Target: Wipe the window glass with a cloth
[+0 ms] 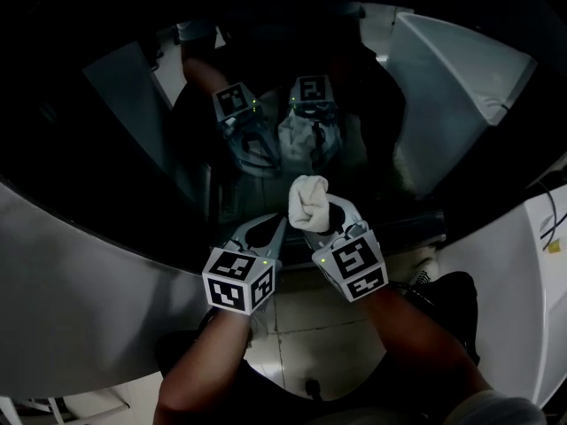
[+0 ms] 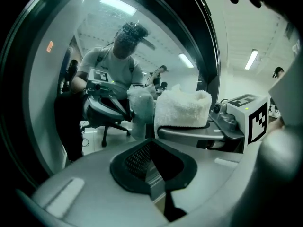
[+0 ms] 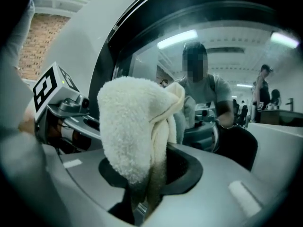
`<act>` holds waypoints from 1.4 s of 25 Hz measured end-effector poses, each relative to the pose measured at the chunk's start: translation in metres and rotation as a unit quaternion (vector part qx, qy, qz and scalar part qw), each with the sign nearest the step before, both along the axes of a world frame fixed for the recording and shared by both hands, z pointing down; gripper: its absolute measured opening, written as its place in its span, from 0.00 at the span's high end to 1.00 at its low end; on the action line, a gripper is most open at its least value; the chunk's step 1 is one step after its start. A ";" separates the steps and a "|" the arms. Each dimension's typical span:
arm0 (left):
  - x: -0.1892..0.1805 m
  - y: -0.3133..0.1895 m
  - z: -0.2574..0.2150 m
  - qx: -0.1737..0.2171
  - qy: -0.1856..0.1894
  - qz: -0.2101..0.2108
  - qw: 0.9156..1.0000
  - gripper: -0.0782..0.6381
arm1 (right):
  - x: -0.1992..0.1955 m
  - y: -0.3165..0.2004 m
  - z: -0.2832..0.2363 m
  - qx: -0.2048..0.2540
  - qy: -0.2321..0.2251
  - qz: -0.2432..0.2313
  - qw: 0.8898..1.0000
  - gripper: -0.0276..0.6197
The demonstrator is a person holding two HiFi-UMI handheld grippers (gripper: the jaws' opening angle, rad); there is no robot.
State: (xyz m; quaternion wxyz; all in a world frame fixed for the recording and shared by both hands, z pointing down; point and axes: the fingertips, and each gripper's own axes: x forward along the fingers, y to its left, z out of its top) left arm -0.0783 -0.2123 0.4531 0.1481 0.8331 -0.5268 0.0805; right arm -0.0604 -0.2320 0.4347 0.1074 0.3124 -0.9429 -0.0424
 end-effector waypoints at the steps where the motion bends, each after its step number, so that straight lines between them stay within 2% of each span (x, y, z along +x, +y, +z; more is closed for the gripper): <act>1: 0.001 0.002 -0.002 0.003 0.003 0.002 1.000 0.87 | 0.006 0.002 -0.002 -0.006 -0.006 0.003 1.000 0.77; 6: 0.014 0.024 -0.013 0.013 0.010 -0.001 1.000 0.87 | 0.039 0.026 -0.011 -0.050 -0.025 0.004 0.998 0.76; 10: 0.030 0.058 -0.030 -0.020 0.024 -0.008 0.999 0.87 | 0.059 0.076 -0.038 -0.112 -0.027 -0.014 0.993 0.77; 13: 0.048 0.073 -0.059 -0.030 0.037 -0.007 0.999 0.87 | 0.078 0.102 -0.071 -0.134 -0.026 -0.028 0.990 0.76; 18: 0.087 0.108 -0.103 -0.020 0.055 0.006 0.998 0.87 | 0.134 0.129 -0.113 -0.140 -0.048 -0.014 0.989 0.76; 24: 0.106 0.153 -0.151 0.007 0.041 0.003 0.999 0.87 | 0.172 0.155 -0.149 -0.129 -0.065 -0.007 0.989 0.76; 28: 0.108 0.175 -0.177 0.022 0.045 -0.008 0.999 0.87 | 0.191 0.176 -0.171 -0.121 -0.068 -0.010 0.990 0.77; 32: 0.101 0.195 -0.189 0.030 0.045 -0.042 0.998 0.87 | 0.219 0.197 -0.185 -0.111 -0.058 -0.012 0.992 0.77; 35: 0.098 0.205 -0.195 0.032 0.041 -0.054 0.997 0.87 | 0.239 0.201 -0.189 -0.116 -0.070 0.000 0.991 0.77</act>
